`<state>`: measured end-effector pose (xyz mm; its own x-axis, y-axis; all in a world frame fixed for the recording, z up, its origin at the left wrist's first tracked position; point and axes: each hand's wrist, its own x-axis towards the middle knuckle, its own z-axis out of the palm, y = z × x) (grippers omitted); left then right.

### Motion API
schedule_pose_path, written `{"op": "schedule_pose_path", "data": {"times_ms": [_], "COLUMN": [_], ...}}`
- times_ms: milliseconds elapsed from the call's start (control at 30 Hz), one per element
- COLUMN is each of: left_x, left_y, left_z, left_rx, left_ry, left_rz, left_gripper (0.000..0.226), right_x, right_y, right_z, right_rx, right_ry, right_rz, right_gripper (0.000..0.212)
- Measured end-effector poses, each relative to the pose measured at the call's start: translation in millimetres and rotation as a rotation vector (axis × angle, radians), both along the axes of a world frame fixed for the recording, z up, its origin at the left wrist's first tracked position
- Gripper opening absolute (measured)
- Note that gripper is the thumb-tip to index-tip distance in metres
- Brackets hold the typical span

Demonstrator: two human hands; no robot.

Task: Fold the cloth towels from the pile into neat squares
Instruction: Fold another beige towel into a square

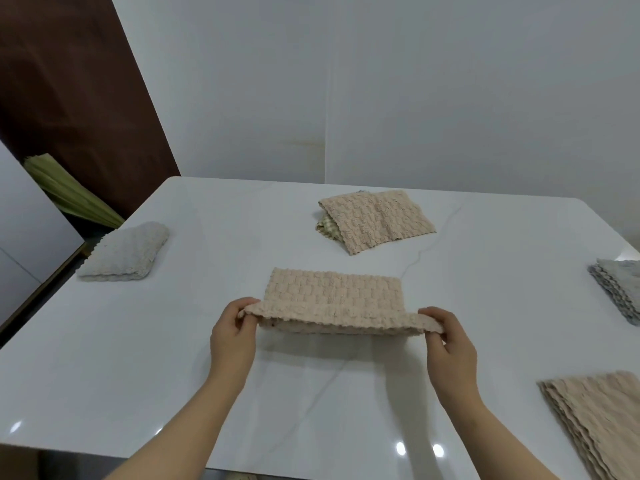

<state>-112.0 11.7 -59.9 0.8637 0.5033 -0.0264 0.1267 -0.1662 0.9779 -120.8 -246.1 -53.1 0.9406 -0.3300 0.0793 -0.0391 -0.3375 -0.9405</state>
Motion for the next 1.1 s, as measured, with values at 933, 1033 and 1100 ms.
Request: {"op": "schedule_pose_path", "data": {"times_ms": [933, 1033, 1100], "left_x": [-4, 6, 10], "left_y": [16, 21, 23], "left_z": [-39, -34, -27], "left_rx": [0.641, 0.464, 0.309], "left_ry": [0.526, 0.637, 0.666], "left_rz": [-0.448, -0.533, -0.558], "left_gripper": [0.018, 0.017, 0.016], "right_x": [-8, -6, -4], "right_y": [-26, -31, -32], "right_z": [-41, -40, -37], "right_rx": [-0.383, -0.441, -0.425], "right_ry": [0.511, 0.595, 0.597], "right_rz": [0.183, 0.204, 0.204], "right_gripper": [0.029, 0.025, 0.022]}}
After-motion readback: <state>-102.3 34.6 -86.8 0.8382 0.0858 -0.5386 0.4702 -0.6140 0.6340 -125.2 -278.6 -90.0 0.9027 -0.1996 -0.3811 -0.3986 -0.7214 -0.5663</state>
